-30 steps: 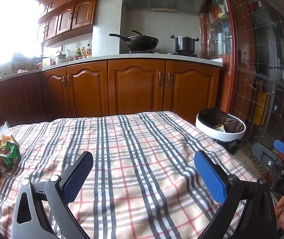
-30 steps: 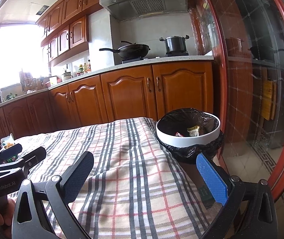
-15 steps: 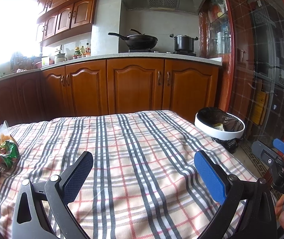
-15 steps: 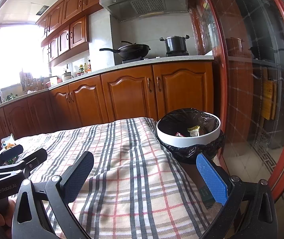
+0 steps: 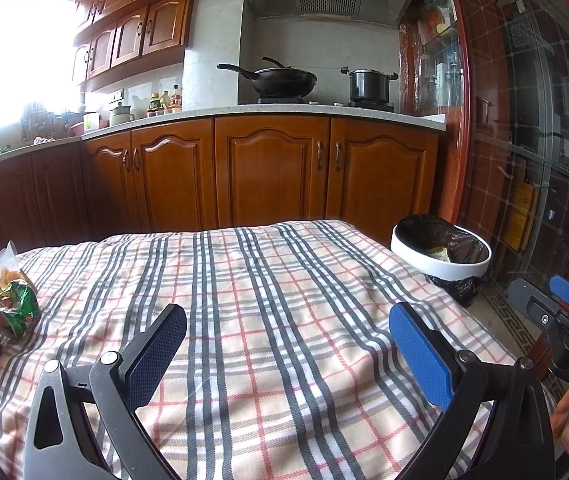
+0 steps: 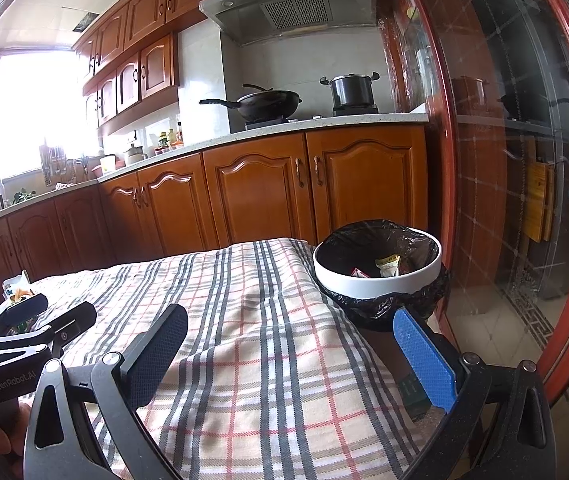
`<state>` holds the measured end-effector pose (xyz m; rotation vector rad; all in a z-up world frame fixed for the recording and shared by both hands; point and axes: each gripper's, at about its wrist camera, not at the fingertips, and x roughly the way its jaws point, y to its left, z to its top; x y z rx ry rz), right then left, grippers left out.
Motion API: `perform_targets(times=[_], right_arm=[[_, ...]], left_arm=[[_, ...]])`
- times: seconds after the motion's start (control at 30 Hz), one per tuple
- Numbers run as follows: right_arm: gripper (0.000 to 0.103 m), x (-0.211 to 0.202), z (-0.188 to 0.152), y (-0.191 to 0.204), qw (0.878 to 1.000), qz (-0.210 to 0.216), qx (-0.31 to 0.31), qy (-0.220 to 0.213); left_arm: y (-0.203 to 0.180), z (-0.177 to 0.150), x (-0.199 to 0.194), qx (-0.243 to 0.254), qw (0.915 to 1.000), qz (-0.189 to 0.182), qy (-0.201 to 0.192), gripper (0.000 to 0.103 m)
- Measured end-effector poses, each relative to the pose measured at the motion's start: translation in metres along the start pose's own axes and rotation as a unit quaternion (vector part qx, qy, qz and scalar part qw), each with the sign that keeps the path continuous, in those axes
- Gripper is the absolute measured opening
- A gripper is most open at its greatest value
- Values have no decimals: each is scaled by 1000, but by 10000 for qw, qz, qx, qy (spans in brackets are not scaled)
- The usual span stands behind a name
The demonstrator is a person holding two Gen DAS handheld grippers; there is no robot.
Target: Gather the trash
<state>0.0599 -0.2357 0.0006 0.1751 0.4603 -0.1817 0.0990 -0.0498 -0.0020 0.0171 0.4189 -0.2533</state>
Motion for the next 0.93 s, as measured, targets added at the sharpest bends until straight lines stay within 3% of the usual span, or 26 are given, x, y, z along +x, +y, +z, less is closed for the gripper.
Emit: perform_targets(times=[0.67, 0.93], right_arm=[[103, 5, 2, 1, 10000, 53, 5, 76], [103, 18, 3, -3, 9991, 71, 197, 365]], left_arm=[[5, 1, 6, -82, 9999, -49, 109, 102], [14, 5, 20, -260, 9989, -139, 360, 102]])
